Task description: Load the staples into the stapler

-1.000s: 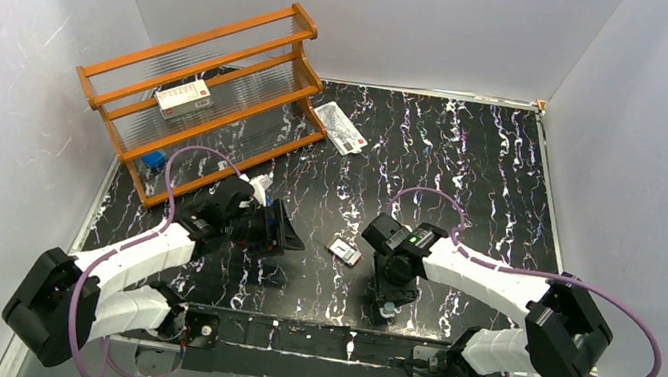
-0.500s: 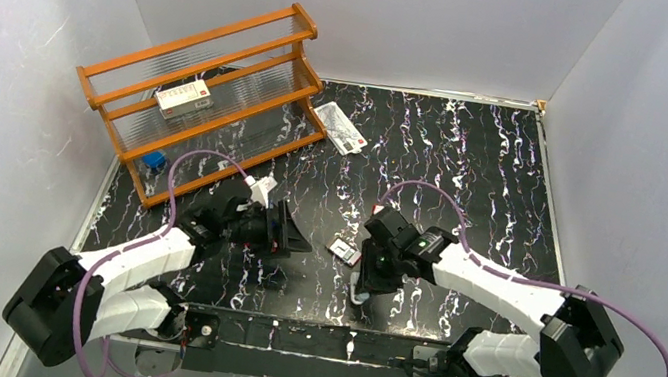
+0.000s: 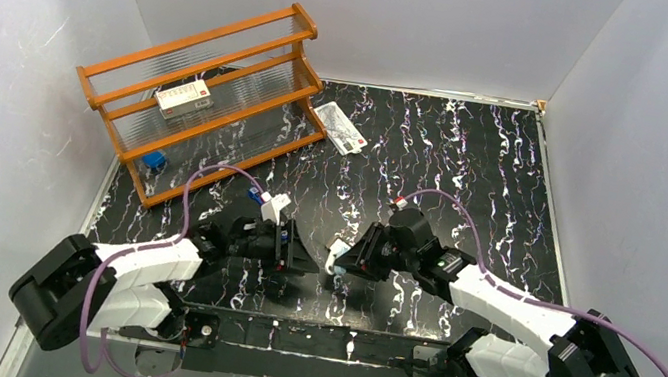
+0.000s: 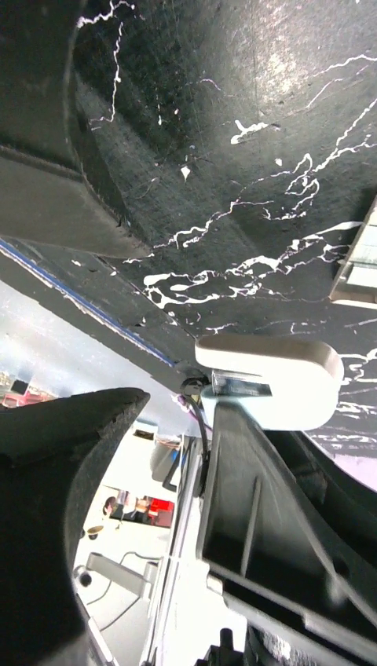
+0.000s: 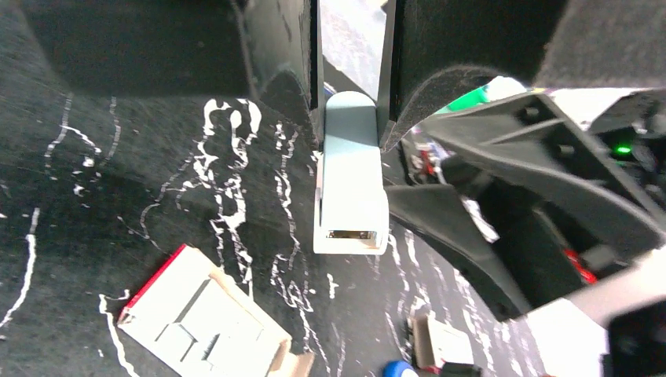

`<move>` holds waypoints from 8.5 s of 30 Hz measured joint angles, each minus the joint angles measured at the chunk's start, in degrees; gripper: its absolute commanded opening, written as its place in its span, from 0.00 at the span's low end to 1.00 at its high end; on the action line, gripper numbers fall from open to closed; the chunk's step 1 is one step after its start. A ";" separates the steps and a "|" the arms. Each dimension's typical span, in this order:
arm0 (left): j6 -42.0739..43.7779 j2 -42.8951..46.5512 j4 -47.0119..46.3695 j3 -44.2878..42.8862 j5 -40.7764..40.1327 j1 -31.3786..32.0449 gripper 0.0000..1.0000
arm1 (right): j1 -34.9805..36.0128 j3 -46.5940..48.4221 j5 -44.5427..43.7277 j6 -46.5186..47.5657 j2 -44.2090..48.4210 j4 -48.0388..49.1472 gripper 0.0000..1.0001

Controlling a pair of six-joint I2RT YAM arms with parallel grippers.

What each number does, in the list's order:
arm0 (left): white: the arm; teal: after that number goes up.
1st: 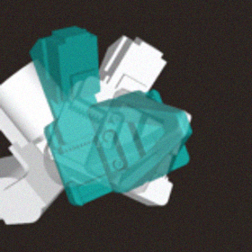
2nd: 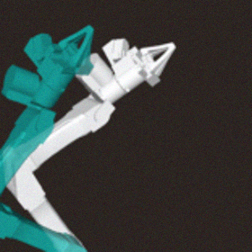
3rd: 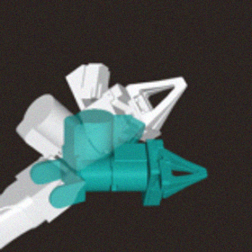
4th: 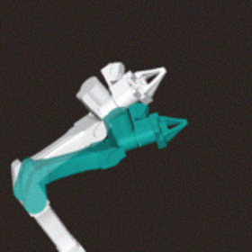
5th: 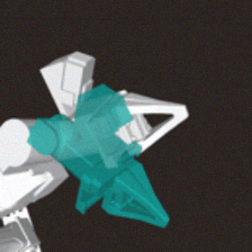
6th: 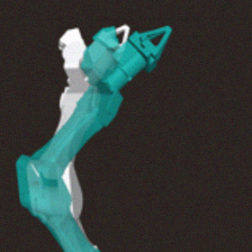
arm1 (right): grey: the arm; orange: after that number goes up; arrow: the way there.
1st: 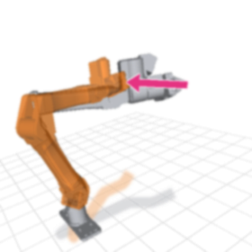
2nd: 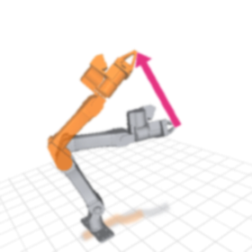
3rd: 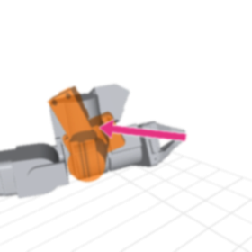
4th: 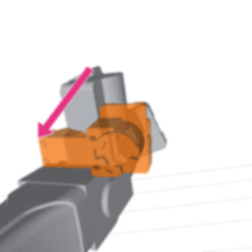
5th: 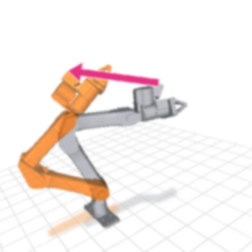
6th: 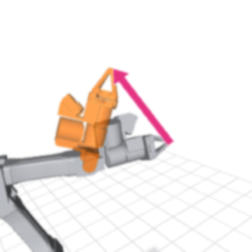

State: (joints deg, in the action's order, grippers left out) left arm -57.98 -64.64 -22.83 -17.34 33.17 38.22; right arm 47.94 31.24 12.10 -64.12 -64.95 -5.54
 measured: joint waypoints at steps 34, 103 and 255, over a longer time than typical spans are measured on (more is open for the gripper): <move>5.79 -11.34 -0.31 -6.69 -8.52 7.41 0.04 | -1.99 -1.84 5.20 -8.74 -4.24 3.74 0.28; 14.93 -24.61 -2.03 -9.77 -0.35 13.40 0.00 | -18.91 1.77 22.08 7.13 -11.54 -15.54 0.35; 19.43 -0.48 31.47 -17.99 -16.76 0.87 0.29 | -17.86 42.47 2.12 72.70 -30.23 -48.28 0.77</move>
State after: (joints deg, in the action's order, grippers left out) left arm -38.54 -65.12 8.64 -35.33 16.40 39.09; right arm 30.09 73.71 14.22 8.58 -95.18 -53.82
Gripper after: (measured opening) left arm 0.273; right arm 0.755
